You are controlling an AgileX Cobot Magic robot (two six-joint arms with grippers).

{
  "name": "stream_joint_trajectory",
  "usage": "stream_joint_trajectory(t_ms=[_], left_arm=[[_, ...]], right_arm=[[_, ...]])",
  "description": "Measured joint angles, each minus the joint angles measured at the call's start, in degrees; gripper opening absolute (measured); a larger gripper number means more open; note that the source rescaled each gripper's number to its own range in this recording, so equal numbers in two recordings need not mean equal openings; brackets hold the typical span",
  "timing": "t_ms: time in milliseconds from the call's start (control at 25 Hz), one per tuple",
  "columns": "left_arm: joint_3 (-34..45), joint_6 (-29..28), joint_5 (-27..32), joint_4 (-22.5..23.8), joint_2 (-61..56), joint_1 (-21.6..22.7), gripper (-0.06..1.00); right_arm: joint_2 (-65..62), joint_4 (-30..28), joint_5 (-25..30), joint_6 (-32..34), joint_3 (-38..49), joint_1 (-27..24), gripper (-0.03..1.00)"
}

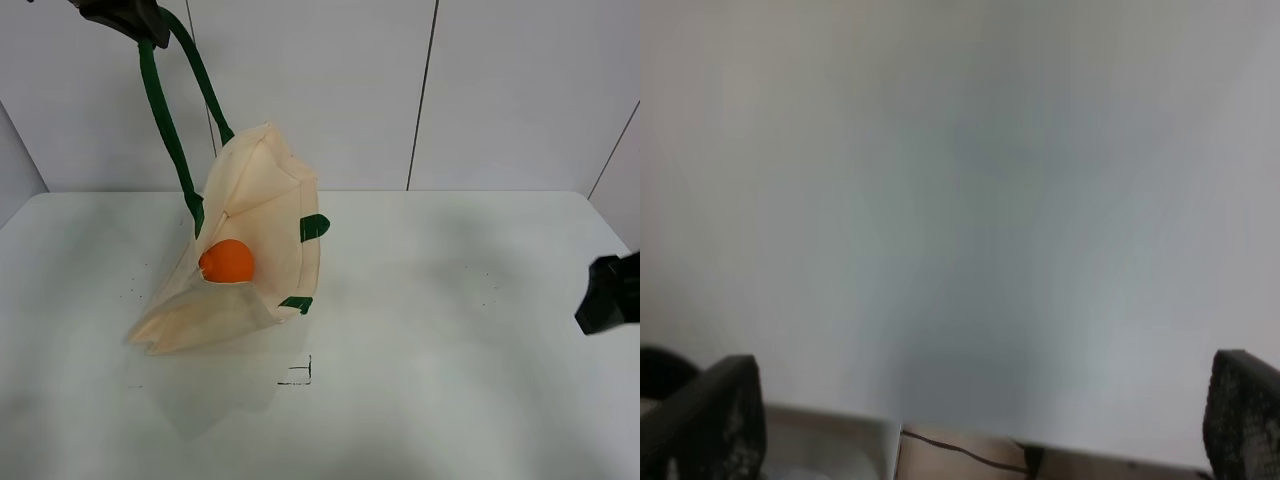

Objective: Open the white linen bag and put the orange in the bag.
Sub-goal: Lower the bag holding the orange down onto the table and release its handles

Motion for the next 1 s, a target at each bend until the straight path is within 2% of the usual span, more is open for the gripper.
stream_joint_trajectory(t_ms=[200,360,760,1000], left_arm=[[0.0,0.19,0.0,0.0,0.0,0.0,0.0],[0.0,0.55,0.0,0.0,0.0,0.0,0.0],[0.72,1.45,0.0,0.72,0.06,0.0,0.0],[4.04,1.45,-0.04,0.42,1.62,0.0,0.0]], right_arm=[[-19.55,0.05,-6.34,0.0,13.25,0.04,1.0],[-34.98,0.04,-8.58,0.0,20.4,0.04,1.0],[-58.83,0.04,-10.55,0.3,21.95,0.04,1.0],[-62.04,0.04,-10.55,0.46,22.02,0.19,1.0]])
